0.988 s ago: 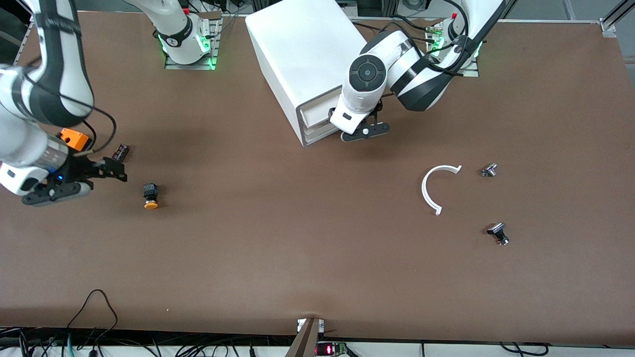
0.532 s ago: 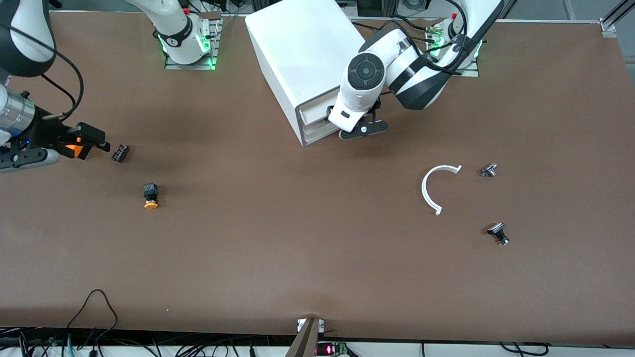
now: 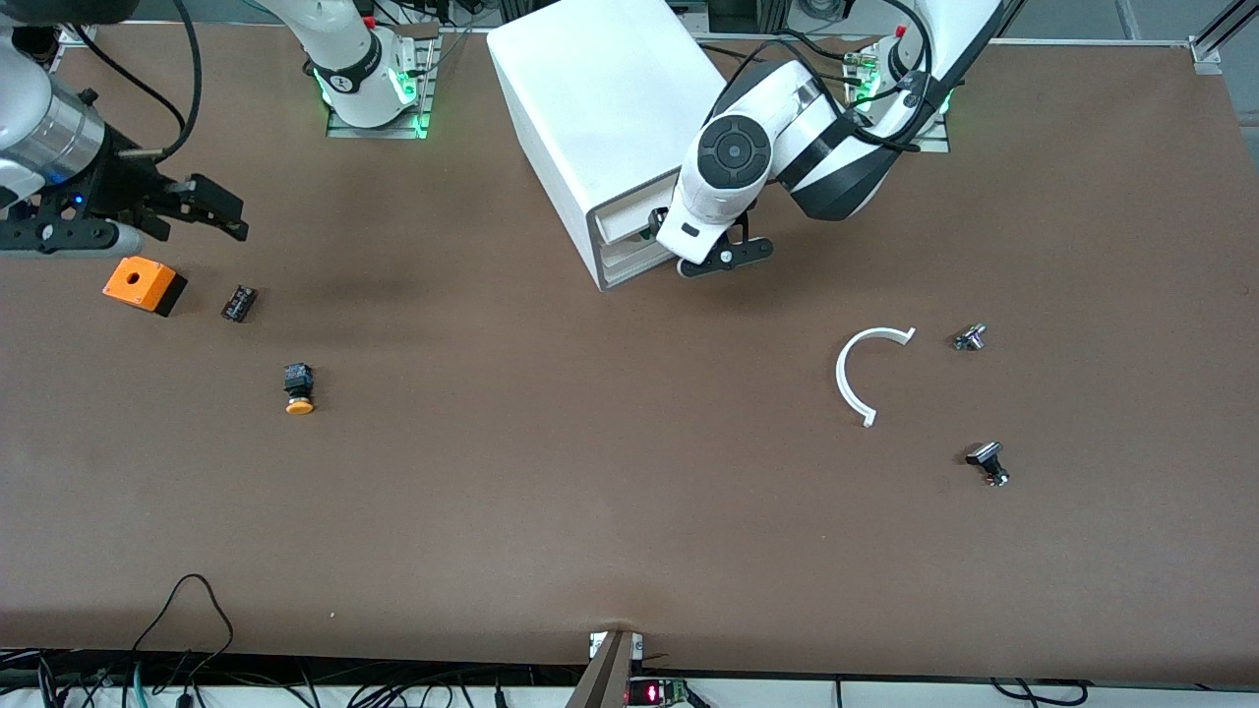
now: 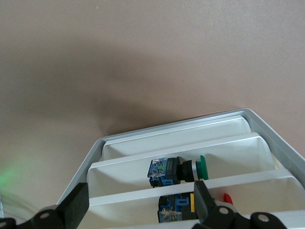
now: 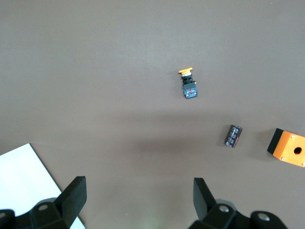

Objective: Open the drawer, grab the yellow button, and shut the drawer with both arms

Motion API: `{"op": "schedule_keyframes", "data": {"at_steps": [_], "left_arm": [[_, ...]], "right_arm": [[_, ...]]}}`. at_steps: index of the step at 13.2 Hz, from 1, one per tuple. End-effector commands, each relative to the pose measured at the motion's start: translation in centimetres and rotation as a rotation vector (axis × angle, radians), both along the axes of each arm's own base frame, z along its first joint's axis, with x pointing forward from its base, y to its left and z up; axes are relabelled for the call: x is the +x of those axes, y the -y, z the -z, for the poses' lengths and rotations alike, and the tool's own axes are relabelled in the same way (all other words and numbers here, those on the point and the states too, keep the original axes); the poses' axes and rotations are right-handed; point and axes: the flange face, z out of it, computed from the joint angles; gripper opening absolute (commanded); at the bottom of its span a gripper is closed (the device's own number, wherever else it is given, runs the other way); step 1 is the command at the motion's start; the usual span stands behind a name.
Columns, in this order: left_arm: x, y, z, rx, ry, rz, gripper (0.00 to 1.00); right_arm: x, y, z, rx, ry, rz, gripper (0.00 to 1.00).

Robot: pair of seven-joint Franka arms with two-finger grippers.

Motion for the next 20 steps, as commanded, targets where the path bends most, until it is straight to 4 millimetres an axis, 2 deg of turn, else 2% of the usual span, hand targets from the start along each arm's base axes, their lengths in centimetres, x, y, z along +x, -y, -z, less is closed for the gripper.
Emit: {"op": "schedule_keyframes", "data": {"at_steps": [1, 5, 8, 12, 17, 19, 20], "left_arm": [[-0.8, 0.1, -1.0, -0.002, -0.019, -0.001, 0.97], [-0.9, 0.2, -1.3, -0.037, -0.054, -0.034, 0.97], [-1.2, 0.6, -1.0, -0.057, -0.092, -0.057, 0.97], [-1.8, 0.8, -0.4, -0.047, -0.104, -0.050, 0.97], [-2.3, 1.2, 0.2, -0.043, -0.117, -0.039, 0.97], [-2.2, 1.2, 0.3, -0.042, -0.120, -0.042, 0.97], [-2.3, 1.2, 0.4, -0.042, -0.122, -0.041, 0.97]], "right_arm": [[0.1, 1.5, -0.6, -0.015, 0.000, 0.030, 0.99], [0.9, 2.3, -0.5, -0.030, 0.027, 0.044, 0.99], [1.9, 2.7, 1.2, -0.026, 0.063, 0.054, 0.99], [1.8, 2.8, 1.9, -0.024, 0.095, 0.055, 0.99], [1.8, 3.2, 1.5, -0.065, 0.110, 0.050, 0.99], [1.9, 4.5, 1.0, -0.066, 0.117, 0.068, 0.99], [1.9, 3.1, 0.8, -0.066, 0.119, 0.038, 0.99]]}}
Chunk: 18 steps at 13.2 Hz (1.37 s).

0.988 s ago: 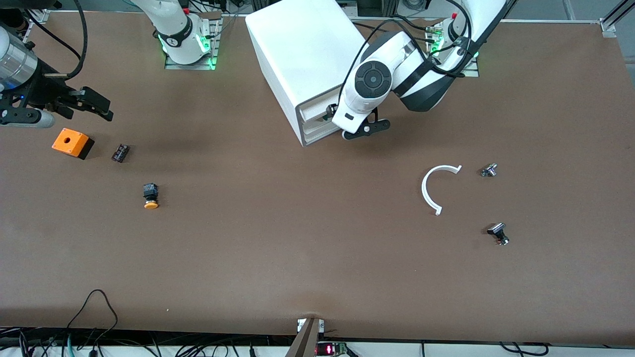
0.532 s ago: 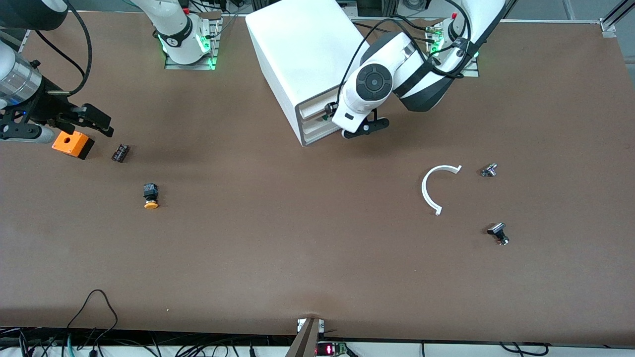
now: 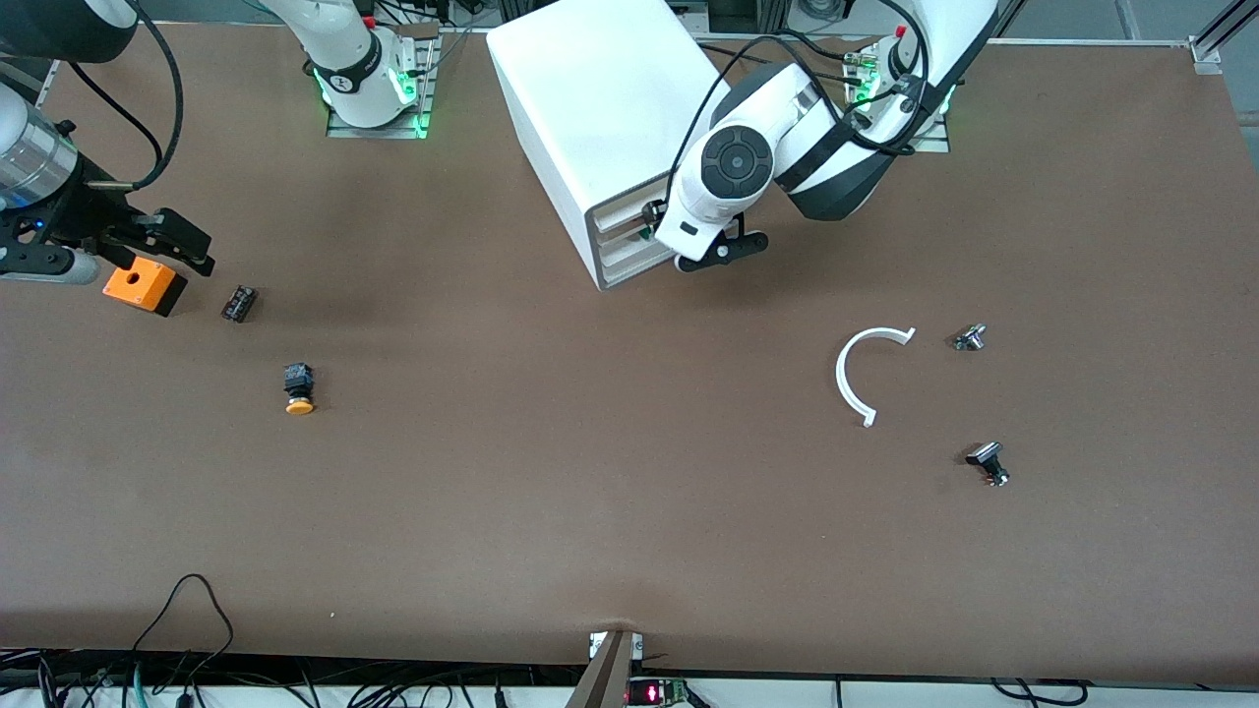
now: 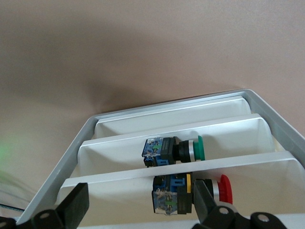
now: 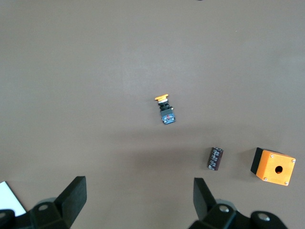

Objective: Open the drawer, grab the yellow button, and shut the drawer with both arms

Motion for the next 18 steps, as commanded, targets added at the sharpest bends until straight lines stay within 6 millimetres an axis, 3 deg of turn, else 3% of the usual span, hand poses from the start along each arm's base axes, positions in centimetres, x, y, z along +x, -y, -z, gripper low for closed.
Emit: {"op": "schedule_keyframes", "data": {"at_steps": [1, 3, 5, 9, 13, 16, 18], "left_arm": [[-1.3, 0.8, -0.1, -0.009, -0.040, 0.002, 0.96], [-1.7, 1.2, -0.1, -0.004, -0.041, -0.001, 0.96], [-2.3, 1.9, -0.1, -0.003, -0.040, 0.007, 0.96], [-2.5, 2.0, -0.2, 0.002, -0.040, 0.002, 0.96], [-2.3, 1.8, -0.1, 0.002, -0.041, -0.001, 0.97], [-0.1, -0.1, -1.4, 0.009, -0.021, -0.009, 0.97], [2.8, -2.1, -4.0, 0.032, 0.005, -0.008, 0.97]], "right_arm": [[-0.5, -1.1, -1.1, -0.017, 0.020, -0.015, 0.99], [-0.3, -1.5, -1.4, -0.016, 0.023, -0.026, 0.99], [1.1, -1.3, -3.1, -0.018, 0.058, -0.045, 0.99], [1.3, -0.9, -5.7, -0.030, 0.066, -0.050, 0.99], [1.1, -0.9, -5.5, -0.038, 0.040, -0.051, 0.99], [0.9, -0.2, -5.3, -0.042, 0.015, -0.047, 0.99], [0.9, -0.2, -5.3, -0.036, 0.015, -0.044, 0.99]]}}
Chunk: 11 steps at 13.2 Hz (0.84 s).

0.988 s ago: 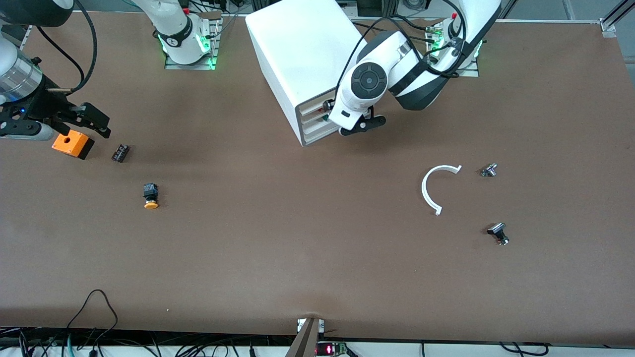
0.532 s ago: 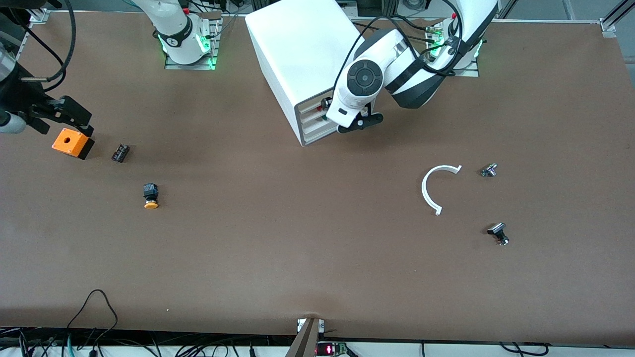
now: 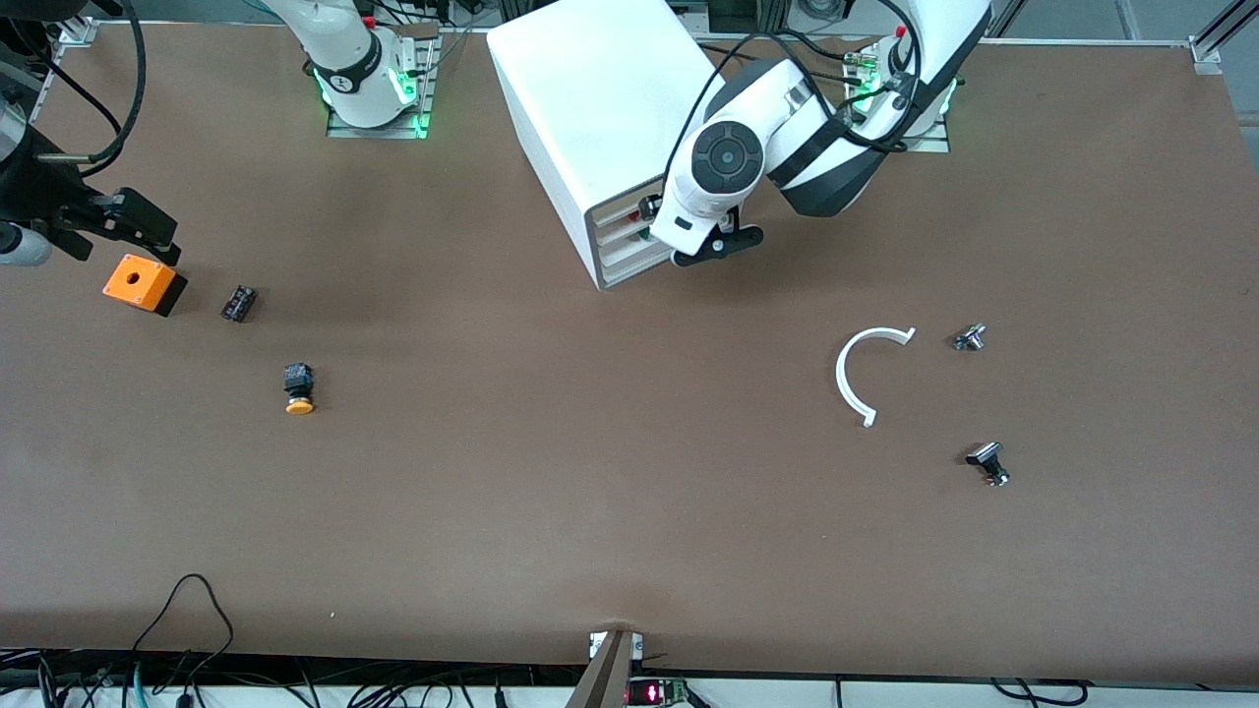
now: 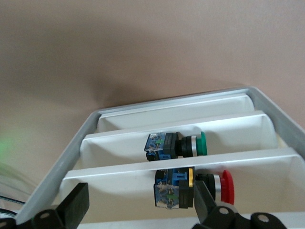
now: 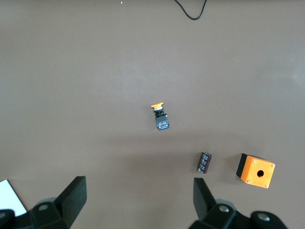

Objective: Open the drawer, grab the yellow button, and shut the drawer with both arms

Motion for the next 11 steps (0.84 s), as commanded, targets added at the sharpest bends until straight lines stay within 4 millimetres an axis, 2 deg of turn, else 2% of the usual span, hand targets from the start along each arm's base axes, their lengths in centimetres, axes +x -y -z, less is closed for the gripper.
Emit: {"op": "schedule_keyframes", "data": {"at_steps": [1, 3, 6, 8, 11], "left_arm": [[3.7, -3.1, -4.5, 0.029, 0.037, 0.039, 0.97], [5.6, -5.1, -7.1, 0.066, 0.072, 0.120, 0.97], [10.0, -10.6, -11.5, 0.082, 0.125, 0.185, 0.97], [12.5, -13.9, -13.5, 0.077, 0.196, 0.307, 0.98], [16.0, -20.2, -16.5, 0.029, 0.259, 0.442, 0.98]], "right_arm": [[0.2, -0.1, -0.7, -0.010, -0.006, -0.013, 0.99], [0.2, -0.1, -0.6, -0.010, -0.005, -0.013, 0.99], [0.4, 0.3, -0.3, -0.009, -0.011, -0.009, 0.99], [0.4, 0.2, -0.3, -0.008, -0.011, -0.009, 0.99], [0.3, 0.4, -0.4, -0.008, -0.010, -0.007, 0.99]]}}
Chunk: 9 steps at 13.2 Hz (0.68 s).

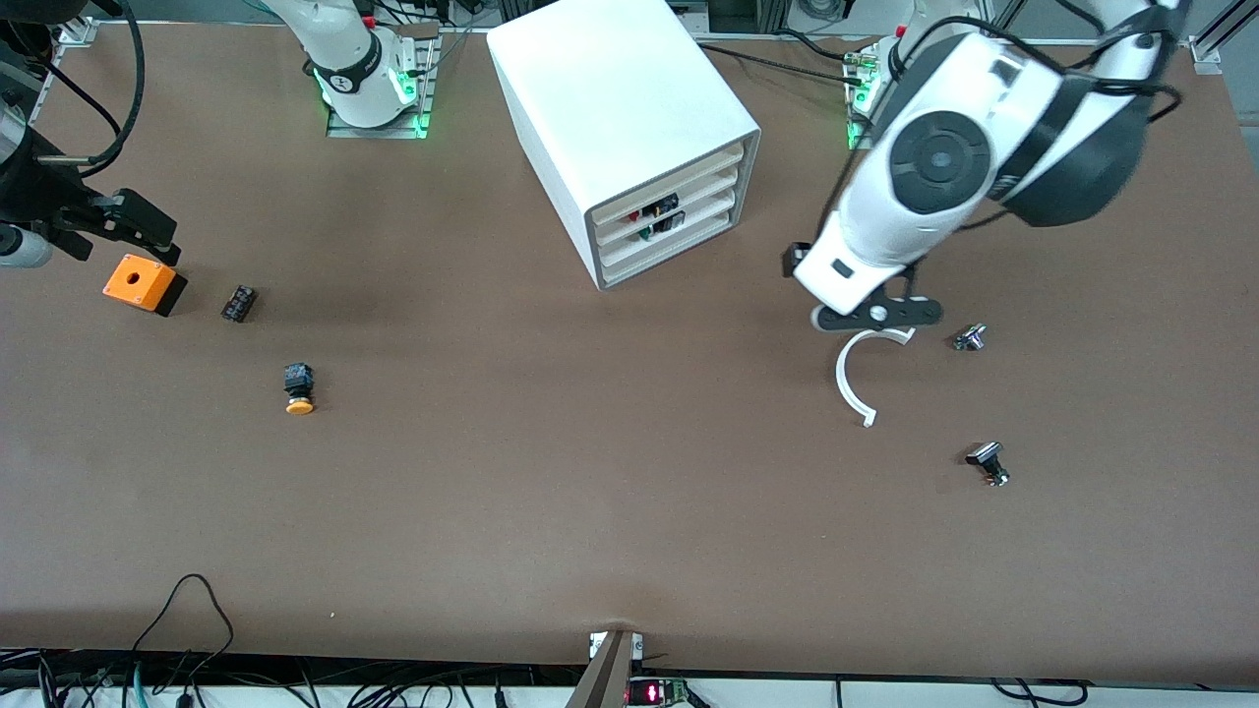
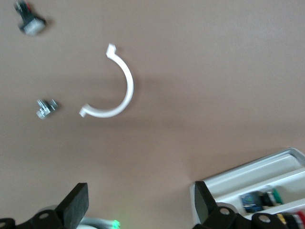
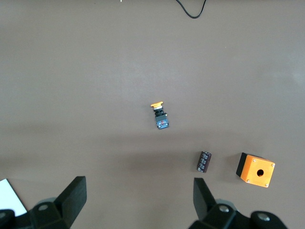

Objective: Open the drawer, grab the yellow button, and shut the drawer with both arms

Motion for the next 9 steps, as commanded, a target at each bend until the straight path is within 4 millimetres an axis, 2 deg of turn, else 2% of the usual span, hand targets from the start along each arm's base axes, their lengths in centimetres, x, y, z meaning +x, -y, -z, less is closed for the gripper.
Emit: {"op": "schedule_keyframes", "data": {"at_steps": [1, 3, 4, 5, 6, 8, 9], "left_arm": [[2.5, -5.7, -3.4, -0.029, 0.044, 0.068, 0.98], [4.2, -10.6, -5.6, -0.057, 0.084, 0.037, 0.99], [4.8, -13.0, -6.6, -0.079, 0.102, 0.084, 0.99], [5.2, -14.4, -7.1, -0.090, 0.111, 0.143, 0.99], [5.4, -15.4, -7.3, -0.095, 0.111, 0.190, 0.99], [5.4, -16.0, -7.6, -0.081, 0.122, 0.239, 0.99], [4.7, -16.0, -9.2, -0.055, 0.144, 0.235, 0.99]], "right_arm": [[0.1, 0.3, -0.8, -0.008, -0.001, -0.005, 0.99], [-0.1, 0.2, -1.2, -0.009, 0.004, -0.007, 0.99], [-0.1, 0.1, -1.3, -0.009, 0.007, -0.008, 0.99], [-0.1, 0.0, -1.3, -0.009, 0.007, -0.008, 0.99], [-0.1, 0.0, -1.2, -0.010, 0.006, -0.008, 0.99], [-0.1, -0.1, -1.2, -0.010, 0.006, -0.011, 0.99], [-0.1, 0.0, -1.3, -0.012, 0.007, -0.012, 0.99]]}}
